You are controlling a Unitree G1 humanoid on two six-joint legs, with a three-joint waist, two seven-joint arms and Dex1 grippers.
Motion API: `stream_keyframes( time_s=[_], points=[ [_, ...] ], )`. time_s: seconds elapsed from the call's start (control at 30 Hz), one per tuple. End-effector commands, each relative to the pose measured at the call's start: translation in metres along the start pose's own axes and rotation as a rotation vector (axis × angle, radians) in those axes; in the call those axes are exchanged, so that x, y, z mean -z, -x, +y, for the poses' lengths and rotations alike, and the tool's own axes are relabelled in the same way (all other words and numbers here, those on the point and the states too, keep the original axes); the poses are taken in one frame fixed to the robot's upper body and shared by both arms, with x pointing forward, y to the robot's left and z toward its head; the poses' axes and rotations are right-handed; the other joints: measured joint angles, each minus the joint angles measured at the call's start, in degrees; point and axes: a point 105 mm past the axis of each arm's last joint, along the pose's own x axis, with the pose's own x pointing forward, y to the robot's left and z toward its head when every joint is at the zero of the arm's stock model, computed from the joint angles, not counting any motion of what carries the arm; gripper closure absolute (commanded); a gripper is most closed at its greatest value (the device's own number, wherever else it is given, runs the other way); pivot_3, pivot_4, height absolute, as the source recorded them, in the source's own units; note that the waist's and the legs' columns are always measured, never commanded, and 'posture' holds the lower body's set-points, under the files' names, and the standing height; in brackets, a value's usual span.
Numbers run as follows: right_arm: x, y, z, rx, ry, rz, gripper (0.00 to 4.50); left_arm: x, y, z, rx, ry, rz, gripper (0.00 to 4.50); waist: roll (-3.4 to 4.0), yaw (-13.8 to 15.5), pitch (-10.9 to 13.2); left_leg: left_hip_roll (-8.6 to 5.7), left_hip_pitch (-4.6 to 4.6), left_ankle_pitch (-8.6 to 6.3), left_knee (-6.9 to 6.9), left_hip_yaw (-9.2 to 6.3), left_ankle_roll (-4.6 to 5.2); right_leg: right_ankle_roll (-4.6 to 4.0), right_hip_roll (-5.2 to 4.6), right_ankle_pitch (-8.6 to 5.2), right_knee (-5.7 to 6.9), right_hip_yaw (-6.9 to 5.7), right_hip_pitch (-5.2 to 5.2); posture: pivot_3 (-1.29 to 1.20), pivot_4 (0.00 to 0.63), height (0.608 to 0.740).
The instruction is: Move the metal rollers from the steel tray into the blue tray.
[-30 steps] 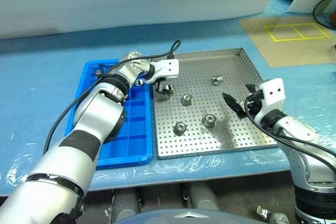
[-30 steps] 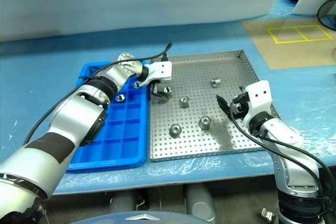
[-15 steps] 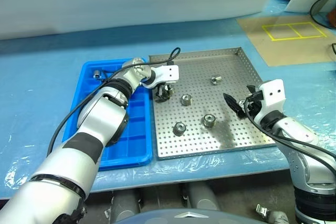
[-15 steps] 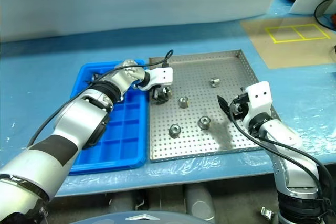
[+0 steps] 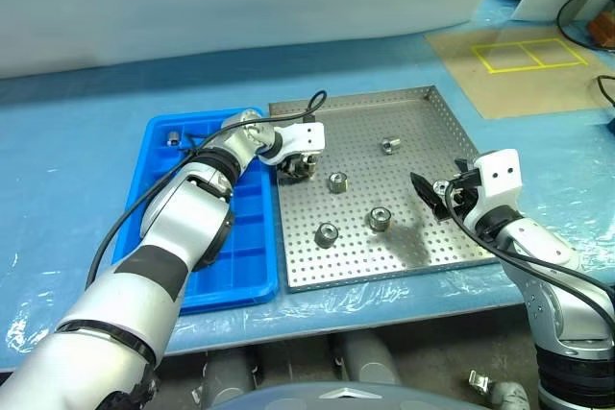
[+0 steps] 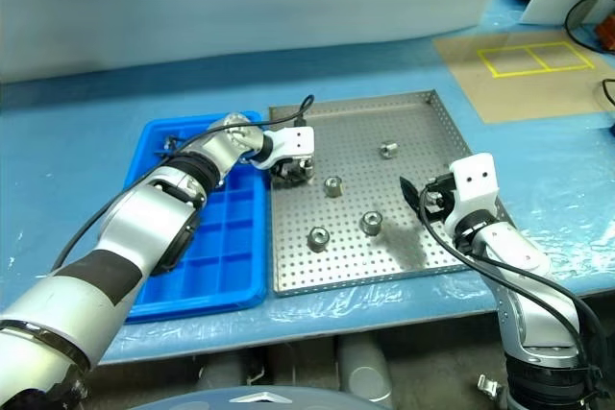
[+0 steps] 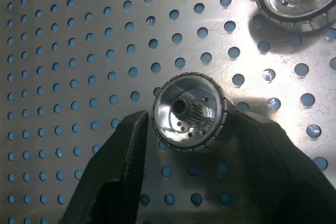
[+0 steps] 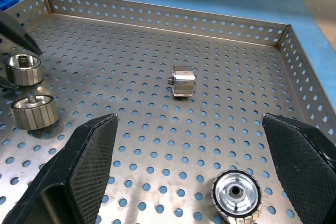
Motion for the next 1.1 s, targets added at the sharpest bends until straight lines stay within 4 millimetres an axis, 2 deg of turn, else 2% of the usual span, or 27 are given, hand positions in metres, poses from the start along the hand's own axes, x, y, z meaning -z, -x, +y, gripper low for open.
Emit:
stream_keyframes(
  time_s=[0.03, 0.13, 0.37, 0.57, 0.8, 0.87, 1.0, 1.1],
  points=[
    [-0.014, 0.000, 0.001, 0.007, 0.023, -0.063, 0.00, 0.011, -0.002, -0.005, 0.003, 0.001, 0.025, 1.75, 0.00, -0.32, 0.00, -0.03, 0.00, 0.00, 0.00, -0.01, 0.00, 0.00, -0.05, 0.00, 0.00, -0.03, 0.02, -0.69, 0.150, 0.740],
    [-0.015, -0.003, 0.004, -0.003, 0.020, -0.068, 0.00, 0.013, 0.001, -0.001, -0.032, -0.002, 0.027, 2.24, 0.00, -1.01, 0.00, -0.16, 0.01, -0.06, 0.02, -0.08, 0.02, 0.01, -0.18, -0.01, -0.02, -0.08, 0.09, -0.68, 0.150, 0.740],
    [-0.020, -0.013, 0.011, -0.044, 0.024, -0.088, 0.00, -0.001, 0.016, 0.014, -0.073, 0.083, -0.130, 2.24, -0.01, -1.88, 0.01, -0.28, -0.17, -0.15, 0.18, -0.14, 0.17, 0.01, -0.30, 0.00, -0.04, -0.09, 0.03, -0.62, 0.150, 0.740],
    [-0.025, -0.026, 0.017, -0.088, 0.031, -0.102, 0.00, 0.009, 0.031, 0.018, -0.073, 0.087, -0.152, 2.24, -0.01, -2.01, 0.01, -0.29, -0.59, -0.15, 0.18, -0.20, 0.32, 0.01, -0.29, 0.01, -0.02, -0.17, -0.39, -0.57, 0.150, 0.740],
    [-0.027, -0.039, 0.029, -0.156, 0.031, -0.119, 0.00, 0.005, 0.057, 0.030, -0.110, 0.092, -0.280, 2.24, 0.00, -1.67, 0.02, -0.21, -0.58, -0.14, 0.18, -0.20, 0.31, 0.01, -0.28, 0.01, 0.04, -0.21, -0.41, -0.51, 0.150, 0.740],
    [-0.033, -0.043, 0.033, -0.176, 0.026, -0.139, 0.00, 0.002, 0.066, 0.033, -0.129, 0.079, -0.329, 2.24, 0.00, -1.23, 0.03, -0.23, -0.58, -0.14, 0.19, -0.20, 0.31, 0.01, -0.31, 0.01, 0.06, -0.19, -0.41, -0.51, 0.150, 0.740],
    [-0.055, -0.056, 0.058, -0.320, 0.044, -0.198, 0.00, 0.005, 0.095, 0.036, -0.143, 0.049, -0.430, 2.24, 0.00, -0.65, 0.05, -0.21, -0.57, -0.14, 0.23, -0.18, 0.31, 0.00, -0.30, 0.02, 0.12, -0.16, -0.42, -0.39, 0.150, 0.740],
    [-0.067, -0.060, 0.070, -0.406, 0.053, -0.227, 0.00, 0.009, 0.106, 0.035, -0.144, 0.037, -0.449, 2.24, 0.00, 0.80, 0.05, -0.13, -0.54, -0.13, 0.21, -0.18, 0.30, -0.01, -0.28, 0.01, 0.21, -0.18, -0.45, -0.34, 0.150, 0.740]
  ],
)
